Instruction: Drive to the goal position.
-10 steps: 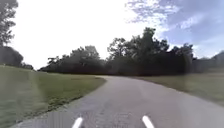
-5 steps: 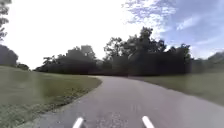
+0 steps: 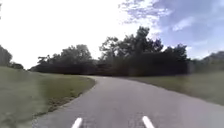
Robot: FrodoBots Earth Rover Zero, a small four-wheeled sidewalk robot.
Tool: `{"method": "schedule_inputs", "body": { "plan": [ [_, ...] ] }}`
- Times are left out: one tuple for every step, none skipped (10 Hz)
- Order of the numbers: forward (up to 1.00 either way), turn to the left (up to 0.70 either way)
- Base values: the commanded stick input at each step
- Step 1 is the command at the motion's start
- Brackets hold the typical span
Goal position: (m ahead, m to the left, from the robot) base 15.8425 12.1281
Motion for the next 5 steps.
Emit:
{"method": "schedule_inputs", "body": {
  "plan": [
    [0.69,0.03],
    [0.69,0.03],
    [0.69,0.03],
    [0.69,0.03],
    [0.69,0.03]
  ]
}}
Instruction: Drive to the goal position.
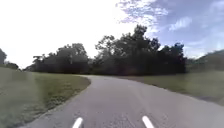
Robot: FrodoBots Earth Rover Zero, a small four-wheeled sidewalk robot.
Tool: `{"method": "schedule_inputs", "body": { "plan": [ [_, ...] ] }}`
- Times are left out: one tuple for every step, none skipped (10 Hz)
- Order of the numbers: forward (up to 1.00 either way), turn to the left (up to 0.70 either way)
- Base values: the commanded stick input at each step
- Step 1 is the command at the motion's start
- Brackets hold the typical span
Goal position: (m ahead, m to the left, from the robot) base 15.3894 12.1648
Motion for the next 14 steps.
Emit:
{"method": "schedule_inputs", "body": {
  "plan": [
    [0.69,0.03],
    [0.69,0.03],
    [0.69,0.03],
    [0.69,0.03],
    [0.69,0.03],
    [0.69,0.03],
    [0.69,0.03],
    [0.69,0.03],
    [0.69,0.03],
    [0.69,0.03],
    [0.69,0.03],
    [0.69,0.03],
    [0.69,0.03],
    [0.69,0.03]
  ]
}}
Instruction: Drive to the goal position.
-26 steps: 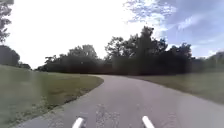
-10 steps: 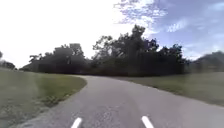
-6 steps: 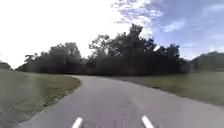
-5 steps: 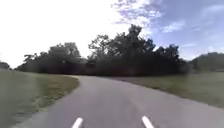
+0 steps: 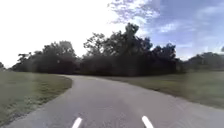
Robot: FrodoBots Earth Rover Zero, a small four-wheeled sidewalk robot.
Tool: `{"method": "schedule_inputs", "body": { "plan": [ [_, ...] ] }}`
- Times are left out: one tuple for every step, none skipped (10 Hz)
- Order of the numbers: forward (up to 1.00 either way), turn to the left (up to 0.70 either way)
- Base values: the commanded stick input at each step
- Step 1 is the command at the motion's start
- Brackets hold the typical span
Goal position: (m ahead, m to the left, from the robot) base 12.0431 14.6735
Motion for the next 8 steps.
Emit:
{"method": "schedule_inputs", "body": {
  "plan": [
    [0.69,0.03],
    [0.69,0.03],
    [0.69,0.03],
    [0.69,0.17],
    [0.69,0.34],
    [0.69,0.34],
    [0.69,0.34],
    [0.69,0.34]
  ]
}}
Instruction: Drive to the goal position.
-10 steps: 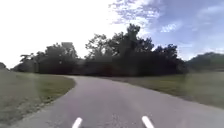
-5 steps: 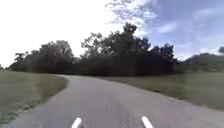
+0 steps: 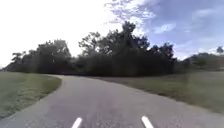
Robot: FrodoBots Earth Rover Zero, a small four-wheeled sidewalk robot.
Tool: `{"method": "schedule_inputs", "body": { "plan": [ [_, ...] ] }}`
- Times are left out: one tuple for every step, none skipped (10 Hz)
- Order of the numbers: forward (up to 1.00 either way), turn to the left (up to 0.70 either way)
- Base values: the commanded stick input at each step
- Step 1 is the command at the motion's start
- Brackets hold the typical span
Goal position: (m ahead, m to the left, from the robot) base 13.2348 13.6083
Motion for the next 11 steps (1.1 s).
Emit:
{"method": "schedule_inputs", "body": {
  "plan": [
    [0.69,0.34],
    [0.69,0.34],
    [0.69,0.34],
    [0.69,0.34],
    [0.69,0.34],
    [0.69,0.34],
    [0.69,0.34],
    [0.69,0.22],
    [0.69,0.03],
    [0.69,0.03],
    [0.69,0.03]
  ]
}}
